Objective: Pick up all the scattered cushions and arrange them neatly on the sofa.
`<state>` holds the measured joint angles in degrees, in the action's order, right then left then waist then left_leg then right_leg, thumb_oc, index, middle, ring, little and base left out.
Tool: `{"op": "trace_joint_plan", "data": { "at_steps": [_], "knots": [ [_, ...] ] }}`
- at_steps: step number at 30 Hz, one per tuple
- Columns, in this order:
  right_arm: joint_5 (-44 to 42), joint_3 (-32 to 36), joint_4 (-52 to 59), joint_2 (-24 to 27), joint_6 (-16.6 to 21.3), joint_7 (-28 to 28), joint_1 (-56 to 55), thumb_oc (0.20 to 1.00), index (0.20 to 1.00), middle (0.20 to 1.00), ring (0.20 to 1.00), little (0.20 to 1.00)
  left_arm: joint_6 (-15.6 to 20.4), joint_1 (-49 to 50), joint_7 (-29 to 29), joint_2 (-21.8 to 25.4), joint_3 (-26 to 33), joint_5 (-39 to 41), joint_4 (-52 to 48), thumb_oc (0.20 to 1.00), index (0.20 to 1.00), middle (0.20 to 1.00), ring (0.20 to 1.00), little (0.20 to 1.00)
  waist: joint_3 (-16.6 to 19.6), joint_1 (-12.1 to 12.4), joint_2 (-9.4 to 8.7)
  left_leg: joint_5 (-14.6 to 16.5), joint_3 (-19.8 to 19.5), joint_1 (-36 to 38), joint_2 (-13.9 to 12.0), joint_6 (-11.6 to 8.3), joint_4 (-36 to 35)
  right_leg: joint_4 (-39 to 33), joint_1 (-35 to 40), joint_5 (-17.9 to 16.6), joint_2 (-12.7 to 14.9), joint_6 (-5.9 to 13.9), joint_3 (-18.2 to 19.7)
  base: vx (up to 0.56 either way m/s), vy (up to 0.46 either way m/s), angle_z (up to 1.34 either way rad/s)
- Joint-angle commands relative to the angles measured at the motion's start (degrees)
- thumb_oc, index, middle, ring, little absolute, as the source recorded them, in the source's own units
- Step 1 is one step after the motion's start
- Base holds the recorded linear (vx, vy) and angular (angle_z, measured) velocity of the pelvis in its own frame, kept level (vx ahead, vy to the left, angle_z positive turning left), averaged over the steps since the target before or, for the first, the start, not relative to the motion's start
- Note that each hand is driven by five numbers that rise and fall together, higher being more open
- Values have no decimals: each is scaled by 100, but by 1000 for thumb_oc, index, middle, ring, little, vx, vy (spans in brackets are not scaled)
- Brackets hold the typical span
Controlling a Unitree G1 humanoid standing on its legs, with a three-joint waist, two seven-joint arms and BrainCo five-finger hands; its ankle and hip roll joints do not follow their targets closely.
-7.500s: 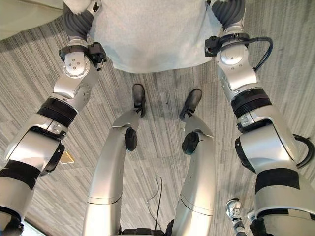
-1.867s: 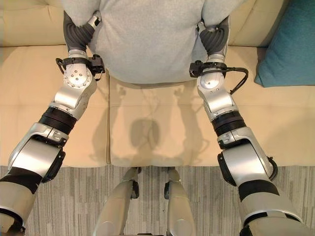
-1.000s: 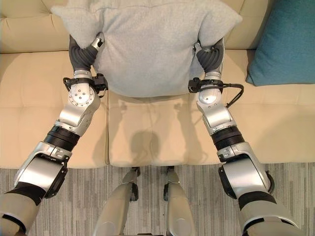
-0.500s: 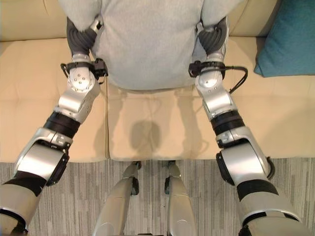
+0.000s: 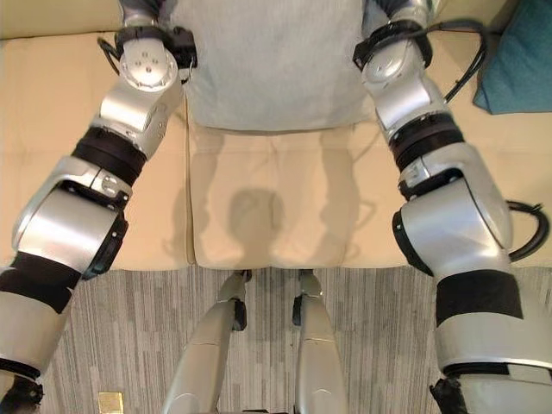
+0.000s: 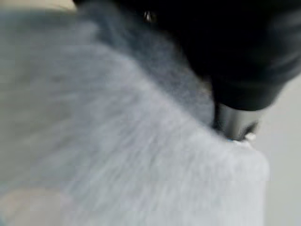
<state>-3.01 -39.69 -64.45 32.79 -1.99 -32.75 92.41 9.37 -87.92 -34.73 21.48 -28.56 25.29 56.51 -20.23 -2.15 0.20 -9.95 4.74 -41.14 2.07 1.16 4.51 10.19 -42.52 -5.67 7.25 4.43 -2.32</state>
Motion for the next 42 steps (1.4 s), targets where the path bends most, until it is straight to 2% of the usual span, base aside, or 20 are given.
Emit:
{"op": "trace_joint_plan", "data": {
  "at_steps": [1, 4, 9, 11, 12, 18, 19, 24, 29, 33, 35, 36, 38, 39, 40, 42],
  "knots": [
    [712, -271, -148, -354, -21, 96, 405, 1000, 1000, 1000, 1000, 1000, 249, -785, 225, -258, -297, -464, 85, 1000, 1000, 1000, 1000, 1000, 171, -50, 55, 933, -99, -22, 12, -309, 396, -93, 195, 237, 245, 562, 132, 0, 0, 0],
    [888, -366, -365, -188, -179, -124, 534, 1000, 1000, 1000, 1000, 1000, 201, -947, 196, -94, -323, -454, 355, 1000, 1000, 1000, 1000, 1000, 269, -40, 84, 803, -105, -100, 36, -345, 196, -199, 102, 189, 229, 567, 98, 4, 0, 3],
    [1052, -393, -528, 99, -327, -245, 569, 1000, 1000, 1000, 1000, 1000, 230, -1030, 229, 265, -273, -383, 506, 1000, 1000, 1000, 1000, 1000, 403, 0, 85, 761, -107, -199, 59, -359, 142, -330, 39, 109, 269, 593, 53, 2, 1, 1],
    [1067, -421, -596, 209, -368, -263, 571, 1000, 1000, 1000, 1000, 1000, 179, -1056, 230, 453, -288, -418, 671, 1000, 1000, 1000, 1000, 1000, 477, -6, 54, 775, -97, -224, 62, -364, 151, -392, 38, 82, 286, 600, 45, 0, 0, 0],
    [994, -421, -657, 393, -383, -272, 565, 1000, 1000, 1000, 1000, 1000, 158, -1107, 243, 697, -268, -342, 871, 1000, 1000, 1000, 1000, 1000, 553, -1, 29, 810, -97, -251, 66, -364, 184, -443, 45, 47, 308, 616, 58, 0, 0, 0],
    [794, -521, -838, 712, -351, -203, 656, 1000, 1000, 1000, 1000, 1000, 151, -1268, 292, 1201, -374, -316, 1063, 1000, 1000, 1000, 1000, 1000, 662, -3, -3, 899, -102, -298, 60, -364, 339, -468, 69, 2, 338, 630, 97, 6, 11, -1],
    [739, -601, -842, 877, -327, -165, 707, 1000, 1000, 1000, 1000, 1000, 172, -1314, 332, 1420, -460, -309, 1105, 1000, 1000, 1000, 1000, 1000, 704, -20, -21, 943, -81, -298, 52, -378, 407, -475, 93, -12, 351, 640, 100, 0, 0, 0],
    [575, -676, -859, 1189, -250, -127, 750, 1000, 1000, 1000, 1000, 1000, 238, -1368, 371, 1711, -524, -214, 1078, 1000, 1000, 1000, 1000, 1000, 717, -27, -56, 1067, -60, -253, 45, -384, 601, -486, 224, -10, 374, 649, 114, 3, 7, 0],
    [371, -550, -249, 1649, -100, -130, 452, 1000, 1000, 1000, 1000, 1000, 566, -867, 343, 2049, -250, 101, 390, 1000, 1000, 1000, 1000, 1000, 749, -21, -72, 1128, -46, -37, -1, -406, 591, -515, 433, 5, 367, 632, 103, 0, 0, 0],
    [472, 110, 1136, 2224, 83, -248, -623, 1000, 1000, 1000, 1000, 1000, 961, 492, 291, 2472, 457, 138, -1105, 1000, 1000, 1000, 1000, 1000, 767, 8, -63, 1153, -51, 364, -53, -419, 466, -567, 801, 86, 359, 585, 45, 28, -29, -5],
    [516, 410, 1474, 2298, 103, -303, -1027, 1000, 1000, 1000, 1000, 1000, 1006, 903, 264, 2464, 665, 137, -1422, 1000, 1000, 1000, 1000, 1000, 790, -2, -74, 1115, -34, 482, -51, -421, 408, -604, 901, 66, 367, 572, 18, 29, -43, -2],
    [572, 1087, 1995, 2537, 376, -258, -2006, 1000, 1000, 1000, 1000, 1000, 1021, 1775, 370, 2566, 1100, -250, -1918, 1000, 1000, 1000, 1000, 1000, 793, -10, -48, 1155, -35, 710, -87, -435, 339, -625, 1119, 144, 366, 549, -21, 24, -51, 9],
    [738, 1786, 2503, 2616, 455, -134, -3111, 1000, 1000, 1000, 1000, 1000, 1038, 2699, 473, 2573, 1543, -434, -2492, 1000, 1000, 1000, 1000, 1000, 807, -35, -46, 1114, -25, 851, -76, -421, 275, -660, 1247, 129, 380, 526, -70, 38, -48, 12],
    [775, 1900, 2606, 2616, 442, -122, -3291, 1000, 1000, 1000, 1000, 1000, 1013, 2824, 475, 2558, 1579, -463, -2589, 1000, 1000, 1000, 1000, 1000, 839, -29, -54, 1114, -32, 884, -75, -422, 266, -667, 1283, 133, 381, 525, -80, 72, -64, 6],
    [884, 2843, 3124, 2438, 630, 13, -4646, 1000, 1000, 1000, 1000, 1000, 986, 4073, 631, 2378, 2118, -811, -3058, 1000, 1000, 1000, 1000, 1000, 848, -36, -72, 1203, -37, 1159, -97, -416, 207, -678, 1522, 222, 360, 506, -122, 76, -72, 1],
    [971, 3565, 3403, 2134, 770, 228, -5904, 1000, 1000, 1000, 1000, 1000, 898, 5173, 852, 2057, 2490, -1092, -3414, 1000, 1000, 1000, 1000, 1000, 906, -50, -100, 1209, -40, 1367, -98, -413, 128, -741, 1736, 247, 359, 499, -175, 76, -85, -1]
  ]
}}
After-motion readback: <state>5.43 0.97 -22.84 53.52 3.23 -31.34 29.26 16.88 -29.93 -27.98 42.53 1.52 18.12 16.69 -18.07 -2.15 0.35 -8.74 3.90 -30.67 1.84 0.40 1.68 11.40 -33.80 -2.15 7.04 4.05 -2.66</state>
